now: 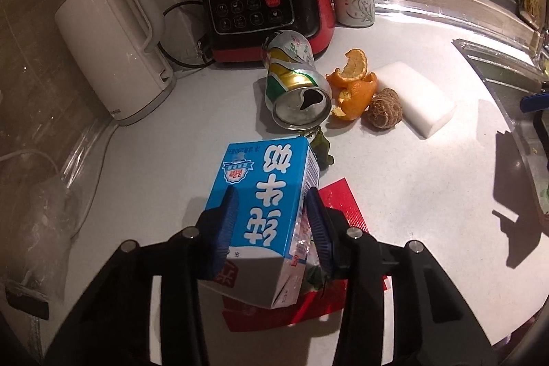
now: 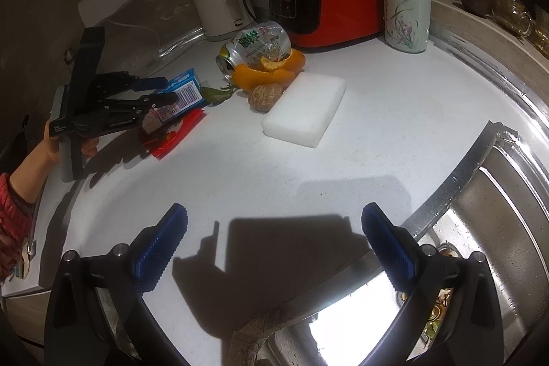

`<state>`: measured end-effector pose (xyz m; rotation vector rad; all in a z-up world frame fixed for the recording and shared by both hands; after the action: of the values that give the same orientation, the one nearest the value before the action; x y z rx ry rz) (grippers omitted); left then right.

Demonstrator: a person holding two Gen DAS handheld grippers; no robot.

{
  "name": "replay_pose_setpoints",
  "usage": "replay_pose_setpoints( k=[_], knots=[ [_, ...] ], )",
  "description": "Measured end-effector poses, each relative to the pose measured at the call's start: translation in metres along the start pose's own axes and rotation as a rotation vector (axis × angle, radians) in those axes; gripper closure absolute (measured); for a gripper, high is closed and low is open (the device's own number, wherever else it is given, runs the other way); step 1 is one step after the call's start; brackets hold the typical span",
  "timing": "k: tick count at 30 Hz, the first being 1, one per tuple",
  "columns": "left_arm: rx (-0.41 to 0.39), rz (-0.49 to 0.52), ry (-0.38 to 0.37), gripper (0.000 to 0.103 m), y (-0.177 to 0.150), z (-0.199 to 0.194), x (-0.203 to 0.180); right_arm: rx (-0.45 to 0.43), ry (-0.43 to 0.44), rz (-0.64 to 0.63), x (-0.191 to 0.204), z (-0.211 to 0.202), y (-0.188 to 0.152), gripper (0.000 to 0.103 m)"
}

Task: Collect trash
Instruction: 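Grasp the blue-and-white milk carton with the left tool and lift it, then grasp the white sponge block with the right tool while the left tool holds the carton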

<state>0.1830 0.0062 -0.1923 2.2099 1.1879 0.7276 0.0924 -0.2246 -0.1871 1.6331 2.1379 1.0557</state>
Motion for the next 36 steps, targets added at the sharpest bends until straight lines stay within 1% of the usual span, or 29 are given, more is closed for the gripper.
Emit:
replay_pose_setpoints(
  k=[4,5,7,9,10,15,16,19,20,21,26,28,32,33,35,36],
  knots=[
    [0.024,-0.021,-0.031,0.062,-0.005,-0.003,0.003,-0.009,0.009,0.020,-0.003,0.001,0.000,0.002],
    [0.026,-0.015,-0.021,0.060,-0.005,-0.003,0.004,-0.010,0.012,0.024,-0.004,0.001,-0.002,0.002],
    [0.026,-0.006,-0.012,0.049,-0.005,-0.003,0.004,-0.010,0.013,0.026,-0.005,0.002,-0.003,0.002],
    [0.027,0.004,0.000,0.028,-0.005,-0.003,0.004,-0.001,0.021,0.039,-0.007,0.005,-0.008,0.002],
    [0.025,0.005,0.007,0.026,-0.005,-0.003,0.005,0.003,0.022,0.042,-0.008,0.006,-0.010,0.002],
    [0.059,0.013,-0.005,0.025,-0.006,0.007,0.009,0.016,0.029,0.044,-0.010,0.011,-0.014,0.002],
    [0.071,0.020,0.003,0.025,-0.007,0.010,0.010,0.018,0.032,0.046,-0.011,0.012,-0.014,0.002],
    [0.114,0.035,-0.017,0.026,-0.013,0.018,0.011,0.021,0.037,0.049,-0.012,0.014,-0.013,0.002],
    [0.123,0.042,-0.024,0.031,-0.014,0.020,0.010,0.021,0.038,0.049,-0.013,0.015,-0.013,0.002],
    [0.127,0.049,-0.019,0.033,-0.016,0.022,0.010,0.023,0.040,0.051,-0.013,0.017,-0.012,0.002],
    [0.117,0.011,0.019,0.034,-0.013,0.019,0.014,0.033,0.039,0.050,-0.015,0.026,-0.007,0.002],
    [0.107,-0.001,0.048,0.034,-0.012,0.012,0.014,0.033,0.035,0.052,-0.015,0.031,-0.001,0.002],
    [0.064,-0.049,0.093,0.034,-0.006,-0.012,0.010,0.015,0.032,0.101,-0.019,0.048,0.023,0.002],
    [0.049,-0.066,0.100,0.034,-0.005,-0.019,0.008,0.000,0.011,0.131,-0.023,0.059,0.038,0.002],
    [0.019,-0.117,0.129,0.034,-0.002,-0.036,0.004,-0.009,-0.001,0.142,-0.024,0.064,0.044,0.002],
    [0.009,-0.140,0.146,0.034,-0.002,-0.044,0.001,-0.012,-0.025,0.149,-0.024,0.071,0.050,0.002]
  ],
)
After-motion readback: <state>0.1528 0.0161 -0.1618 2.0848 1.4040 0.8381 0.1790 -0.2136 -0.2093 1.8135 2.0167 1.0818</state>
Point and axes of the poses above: each gripper's, at about its wrist camera, not at the fingertips, and z roughly the way its jaws point, x to its left, y to its top, the point moved 6 cm from there along z, roughly the way its jaws point, and after that the axes turned 4 degrees about -x, right-handed, at the moved point
